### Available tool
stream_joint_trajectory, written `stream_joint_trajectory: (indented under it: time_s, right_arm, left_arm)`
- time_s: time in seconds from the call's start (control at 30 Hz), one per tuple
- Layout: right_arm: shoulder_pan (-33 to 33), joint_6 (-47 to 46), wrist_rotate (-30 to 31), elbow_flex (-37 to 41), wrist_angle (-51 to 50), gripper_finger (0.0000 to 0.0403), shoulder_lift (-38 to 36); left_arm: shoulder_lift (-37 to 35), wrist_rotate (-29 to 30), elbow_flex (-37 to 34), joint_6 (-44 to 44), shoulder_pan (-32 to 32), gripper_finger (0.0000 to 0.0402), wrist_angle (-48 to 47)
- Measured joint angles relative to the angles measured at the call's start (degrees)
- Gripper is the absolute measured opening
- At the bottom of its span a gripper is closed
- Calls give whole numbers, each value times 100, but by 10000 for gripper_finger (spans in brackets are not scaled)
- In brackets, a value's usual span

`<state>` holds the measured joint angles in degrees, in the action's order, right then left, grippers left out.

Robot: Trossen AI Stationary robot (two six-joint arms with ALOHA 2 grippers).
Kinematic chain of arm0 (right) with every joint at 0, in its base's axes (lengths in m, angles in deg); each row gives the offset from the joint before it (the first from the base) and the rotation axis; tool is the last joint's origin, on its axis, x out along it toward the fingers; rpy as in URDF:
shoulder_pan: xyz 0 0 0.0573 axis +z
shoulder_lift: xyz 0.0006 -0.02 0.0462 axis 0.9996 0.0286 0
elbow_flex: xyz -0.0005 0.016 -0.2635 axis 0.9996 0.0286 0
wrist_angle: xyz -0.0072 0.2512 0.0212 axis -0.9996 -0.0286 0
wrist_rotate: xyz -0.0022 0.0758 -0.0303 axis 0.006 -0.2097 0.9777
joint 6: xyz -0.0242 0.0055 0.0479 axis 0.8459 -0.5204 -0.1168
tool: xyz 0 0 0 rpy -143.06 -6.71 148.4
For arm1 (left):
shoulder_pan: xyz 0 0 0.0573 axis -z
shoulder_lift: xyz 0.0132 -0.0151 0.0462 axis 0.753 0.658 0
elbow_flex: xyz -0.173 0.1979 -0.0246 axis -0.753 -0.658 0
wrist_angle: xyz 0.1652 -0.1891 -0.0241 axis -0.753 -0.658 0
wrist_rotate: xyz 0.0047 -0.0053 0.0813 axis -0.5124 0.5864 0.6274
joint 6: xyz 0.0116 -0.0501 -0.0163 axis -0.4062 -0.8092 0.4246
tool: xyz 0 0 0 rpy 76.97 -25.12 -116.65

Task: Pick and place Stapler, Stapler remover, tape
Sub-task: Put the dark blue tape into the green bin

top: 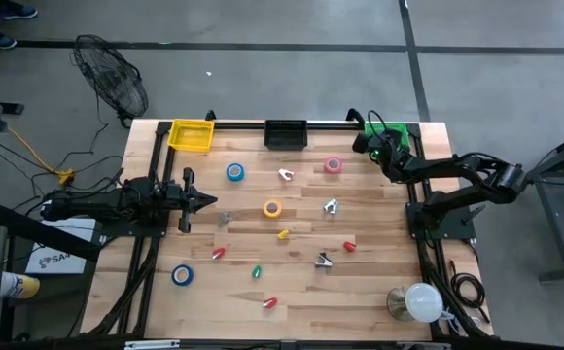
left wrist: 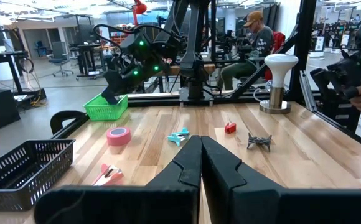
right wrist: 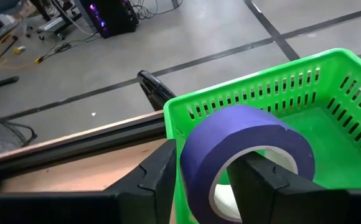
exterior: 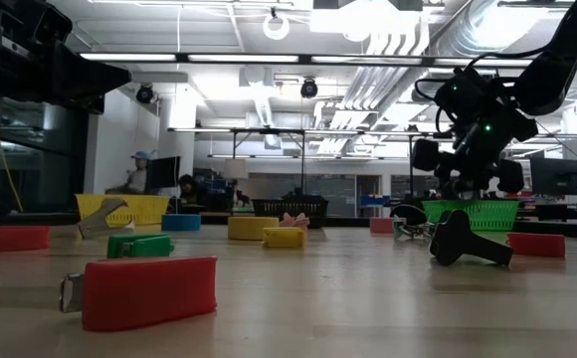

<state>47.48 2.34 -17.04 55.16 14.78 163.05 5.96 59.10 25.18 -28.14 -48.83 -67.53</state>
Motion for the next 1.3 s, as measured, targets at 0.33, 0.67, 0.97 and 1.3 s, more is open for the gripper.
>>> stream_joint_trajectory:
  time_s: [0.33, 0.67, 0.97, 1.3]
  right_arm:
    - [0, 125, -71, -1, 0, 129, 0]
    - [-57, 125, -215, -1, 0, 167, 0]
    - [-222, 125, -525, -1, 0, 201, 0]
    - [-227, 125, -813, -15, 0, 202, 0]
  left_arm:
    - [0, 0, -1, -2, 0, 1, 0]
    - [-1, 1, -2, 0, -1, 1, 0]
    - [0, 0, -1, 0, 0, 1, 0]
    - [-2, -1, -2, 0, 1, 1, 0]
